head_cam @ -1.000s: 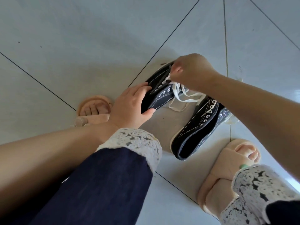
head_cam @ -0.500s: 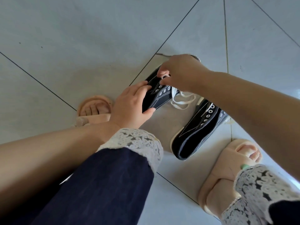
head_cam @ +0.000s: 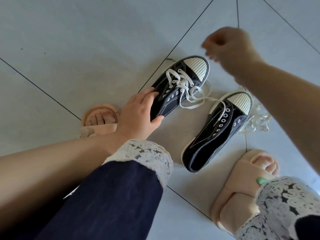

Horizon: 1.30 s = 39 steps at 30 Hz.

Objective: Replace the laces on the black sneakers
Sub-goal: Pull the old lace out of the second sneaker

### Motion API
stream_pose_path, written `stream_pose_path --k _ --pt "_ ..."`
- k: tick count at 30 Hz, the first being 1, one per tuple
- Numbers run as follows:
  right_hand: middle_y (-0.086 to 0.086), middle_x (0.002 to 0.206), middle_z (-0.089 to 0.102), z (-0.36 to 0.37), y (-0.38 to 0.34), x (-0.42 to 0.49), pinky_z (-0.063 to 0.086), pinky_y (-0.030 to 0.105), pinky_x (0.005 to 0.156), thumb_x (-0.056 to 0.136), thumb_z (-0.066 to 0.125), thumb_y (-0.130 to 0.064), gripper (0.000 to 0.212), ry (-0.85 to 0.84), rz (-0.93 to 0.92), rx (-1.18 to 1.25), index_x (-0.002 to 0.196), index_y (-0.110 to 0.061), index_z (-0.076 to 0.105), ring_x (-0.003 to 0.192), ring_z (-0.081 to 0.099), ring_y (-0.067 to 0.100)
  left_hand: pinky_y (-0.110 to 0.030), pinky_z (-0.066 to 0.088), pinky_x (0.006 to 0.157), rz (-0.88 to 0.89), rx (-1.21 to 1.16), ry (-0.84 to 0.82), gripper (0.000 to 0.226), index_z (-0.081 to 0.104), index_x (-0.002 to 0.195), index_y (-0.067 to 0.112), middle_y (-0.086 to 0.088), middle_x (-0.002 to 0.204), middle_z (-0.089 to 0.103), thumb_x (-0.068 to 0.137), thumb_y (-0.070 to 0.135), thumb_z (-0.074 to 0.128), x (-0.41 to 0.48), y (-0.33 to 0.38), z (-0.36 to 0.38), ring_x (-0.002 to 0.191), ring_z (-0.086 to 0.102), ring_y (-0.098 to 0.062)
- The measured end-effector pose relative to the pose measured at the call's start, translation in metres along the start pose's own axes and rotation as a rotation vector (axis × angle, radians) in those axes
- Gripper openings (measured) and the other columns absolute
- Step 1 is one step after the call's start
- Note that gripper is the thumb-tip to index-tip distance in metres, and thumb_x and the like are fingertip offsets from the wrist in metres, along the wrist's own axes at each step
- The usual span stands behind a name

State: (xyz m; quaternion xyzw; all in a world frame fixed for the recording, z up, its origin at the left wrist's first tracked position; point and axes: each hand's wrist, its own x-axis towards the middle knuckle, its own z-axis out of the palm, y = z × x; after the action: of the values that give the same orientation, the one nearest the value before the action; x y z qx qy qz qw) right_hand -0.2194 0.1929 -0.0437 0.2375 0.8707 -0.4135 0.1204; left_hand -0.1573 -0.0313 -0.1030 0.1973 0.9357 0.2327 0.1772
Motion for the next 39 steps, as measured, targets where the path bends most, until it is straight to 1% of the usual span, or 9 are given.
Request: stream_pose_path --k 5,11,13,19,23,27,33,36,39 --pt "-0.004 0.116 0.056 0.056 -0.016 -0.015 0.040 0.029 0.088 0.088 0.059 -0.026 0.031 -0.370 -0.519 -0.574 0.119 -0.028 0.059 0.112 0.048 0.017 -0.041 0.038 0.096 -0.001 0.015 0.000 0.058 0.055 0.119 0.000 -0.012 0.130 0.052 0.068 0.020 0.075 0.000 0.001 0.001 0.114 0.051 -0.034" --pt "0.003 0.100 0.059 0.053 -0.009 -0.012 0.034 0.032 0.074 0.090 0.050 -0.007 0.021 -0.289 -0.787 -1.040 0.103 -0.015 0.065 0.106 0.046 0.026 -0.038 0.038 0.096 0.040 0.018 -0.016 0.060 0.054 0.120 0.001 -0.011 0.131 0.051 0.068 0.021 0.076 -0.001 -0.001 0.000 0.114 0.051 -0.032" --pt "0.008 0.102 0.059 0.047 -0.007 -0.010 0.034 0.034 0.072 0.088 0.048 -0.001 0.024 -0.211 -0.737 -1.020 0.103 -0.011 0.064 0.102 0.048 0.029 -0.036 0.039 0.095 0.044 0.013 -0.006 0.060 0.055 0.120 0.002 -0.010 0.130 0.053 0.067 0.020 0.076 -0.001 0.000 0.000 0.114 0.052 -0.031" --pt "-0.003 0.085 0.055 -0.001 0.011 0.003 0.036 0.009 0.056 0.092 0.044 -0.004 0.026 0.124 0.053 -0.260 0.095 -0.020 0.064 0.071 0.049 0.010 -0.036 0.041 0.094 0.065 0.013 -0.003 0.061 0.055 0.119 0.001 -0.011 0.128 0.055 0.066 0.019 0.077 -0.002 0.000 -0.001 0.112 0.054 -0.031" --pt "0.002 0.101 0.055 0.007 0.019 -0.007 0.040 0.028 0.076 0.092 0.046 -0.005 0.023 -0.027 -0.064 -0.554 0.099 -0.016 0.065 0.091 0.050 0.019 -0.038 0.041 0.094 0.078 0.025 -0.025 0.060 0.055 0.119 0.000 -0.012 0.129 0.053 0.066 0.019 0.077 -0.002 0.000 -0.001 0.113 0.053 -0.031" --pt "0.002 0.122 0.054 0.028 0.005 -0.012 0.035 0.033 0.095 0.092 0.052 -0.022 0.027 -0.165 -0.333 -0.517 0.117 -0.027 0.062 0.117 0.044 0.023 -0.036 0.038 0.096 0.081 0.025 -0.031 0.061 0.055 0.119 -0.001 -0.012 0.129 0.053 0.066 0.019 0.078 -0.002 0.000 0.000 0.113 0.053 -0.031" --pt "0.001 0.096 0.057 0.049 -0.002 -0.014 0.036 0.036 0.088 0.092 0.053 -0.027 0.016 -0.291 -0.570 -1.006 0.100 -0.024 0.066 0.106 0.047 0.026 -0.036 0.039 0.092 0.076 0.022 -0.016 0.061 0.056 0.118 0.000 -0.011 0.128 0.054 0.064 0.019 0.078 -0.002 0.000 0.000 0.110 0.054 -0.031" --pt "0.005 0.101 0.060 0.044 -0.001 -0.014 0.036 0.033 0.080 0.090 0.049 -0.009 0.021 -0.191 -0.547 -0.840 0.101 -0.018 0.065 0.103 0.048 0.027 -0.034 0.039 0.093 0.080 0.009 -0.013 0.063 0.054 0.120 0.000 -0.010 0.128 0.054 0.064 0.018 0.078 -0.003 0.000 0.001 0.111 0.054 -0.031" --pt "-0.005 0.086 0.057 0.018 -0.002 0.008 0.034 0.019 0.063 0.087 0.041 0.000 0.031 0.062 -0.121 -0.291 0.091 -0.021 0.064 0.078 0.052 0.012 -0.037 0.039 0.095 0.081 0.020 -0.013 0.063 0.053 0.121 -0.001 -0.013 0.129 0.053 0.066 0.018 0.077 -0.003 -0.001 0.000 0.112 0.053 -0.032"
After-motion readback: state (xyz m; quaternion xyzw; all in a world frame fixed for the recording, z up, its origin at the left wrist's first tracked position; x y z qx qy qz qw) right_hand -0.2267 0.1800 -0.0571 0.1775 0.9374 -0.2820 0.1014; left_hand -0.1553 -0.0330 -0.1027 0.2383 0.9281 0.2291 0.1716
